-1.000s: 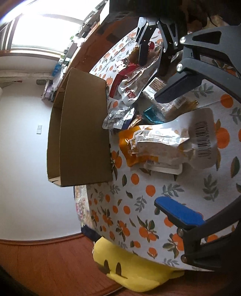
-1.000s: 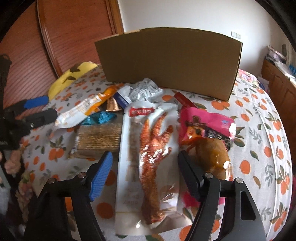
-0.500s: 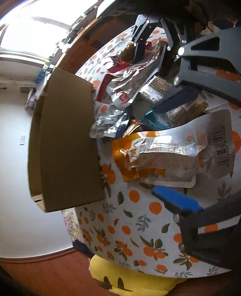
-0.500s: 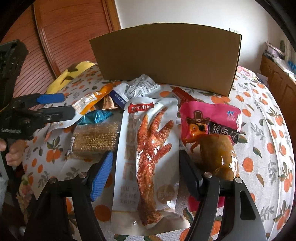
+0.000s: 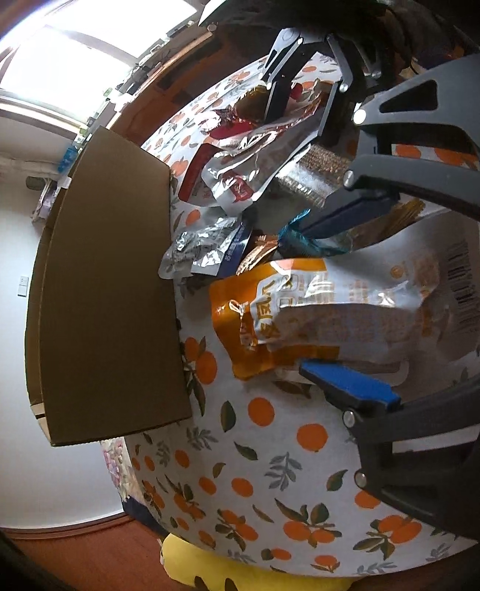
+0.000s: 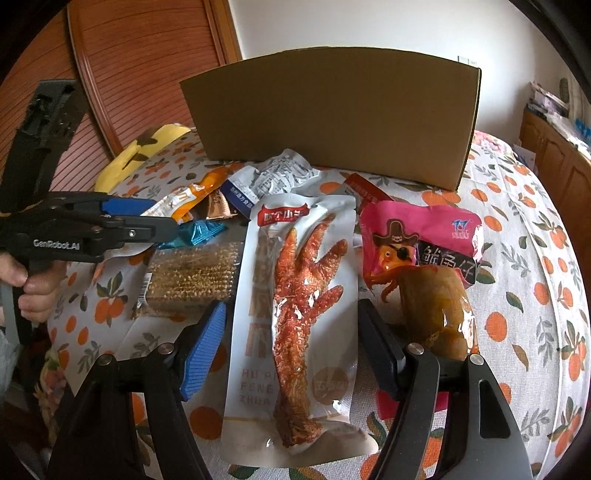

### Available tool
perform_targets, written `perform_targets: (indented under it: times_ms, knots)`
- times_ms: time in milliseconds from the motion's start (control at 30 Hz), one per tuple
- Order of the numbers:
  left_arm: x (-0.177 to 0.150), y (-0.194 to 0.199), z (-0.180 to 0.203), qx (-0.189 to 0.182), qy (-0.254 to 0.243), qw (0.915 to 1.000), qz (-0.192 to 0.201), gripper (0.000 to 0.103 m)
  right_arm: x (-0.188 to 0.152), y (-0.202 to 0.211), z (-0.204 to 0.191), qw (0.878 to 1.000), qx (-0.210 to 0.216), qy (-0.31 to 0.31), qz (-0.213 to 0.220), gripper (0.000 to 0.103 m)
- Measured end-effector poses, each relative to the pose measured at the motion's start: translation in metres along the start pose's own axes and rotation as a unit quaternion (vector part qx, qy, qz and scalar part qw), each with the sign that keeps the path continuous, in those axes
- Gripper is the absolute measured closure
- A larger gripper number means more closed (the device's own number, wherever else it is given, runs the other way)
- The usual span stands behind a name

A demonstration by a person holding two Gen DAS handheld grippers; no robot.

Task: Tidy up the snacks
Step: 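Reach both tools to the snacks and grasp packets with each gripper, then lift the chicken-feet packet with the right gripper while the left lifts the orange packet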

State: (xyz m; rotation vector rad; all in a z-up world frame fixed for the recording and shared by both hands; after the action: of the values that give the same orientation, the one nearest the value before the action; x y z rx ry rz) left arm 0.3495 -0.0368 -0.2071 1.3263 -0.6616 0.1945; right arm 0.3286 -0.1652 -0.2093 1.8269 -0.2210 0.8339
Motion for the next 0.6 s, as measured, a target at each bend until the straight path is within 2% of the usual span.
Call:
perform_targets:
  times_ms: [133,167,200,467,500,600]
  knots:
    - [0.002,-0.002,-0.002,-0.005,-0.001,1.0,0.0,0.037,-0.001,0.001,0.0,1.0,-0.001,0.001,-0.001,0.028]
    - [0.001,-0.001,-0.002,-0.006,-0.003,1.0,0.001,0.04,-0.001,0.0,0.0,1.0,-0.002,0.002,-0.001,0.028]
    - [0.0,-0.002,-0.003,-0.003,-0.006,1.0,0.0,0.048,-0.001,0.0,0.0,1.0,-0.002,0.003,-0.002,0.028]
    - [-0.015,0.013,0.0,0.021,-0.033,0.9991,0.014,0.055,-0.001,-0.002,-0.001,1.0,-0.006,0.009,-0.006,0.027]
    - [-0.015,0.016,0.0,0.019,-0.033,0.999,0.022,0.063,-0.001,-0.002,-0.001,1.0,-0.007,0.009,-0.006,0.027]
    - [-0.016,0.032,-0.004,0.022,-0.026,0.9986,0.04,0.065,-0.001,-0.001,-0.001,1.0,-0.008,0.01,-0.005,0.027]
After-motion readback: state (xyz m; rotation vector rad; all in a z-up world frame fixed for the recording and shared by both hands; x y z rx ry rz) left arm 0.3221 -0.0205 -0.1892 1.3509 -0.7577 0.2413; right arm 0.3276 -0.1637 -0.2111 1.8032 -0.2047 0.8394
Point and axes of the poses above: each gripper's, at about its wrist camera, not at the fingertips, and y roughly against the way its jaws point, z to its right, x to its top, the point moved 9 cm from there along -y, roughly the way its jaws point, and after that the axes turned 4 degrees about x, right-handed, at the moved point
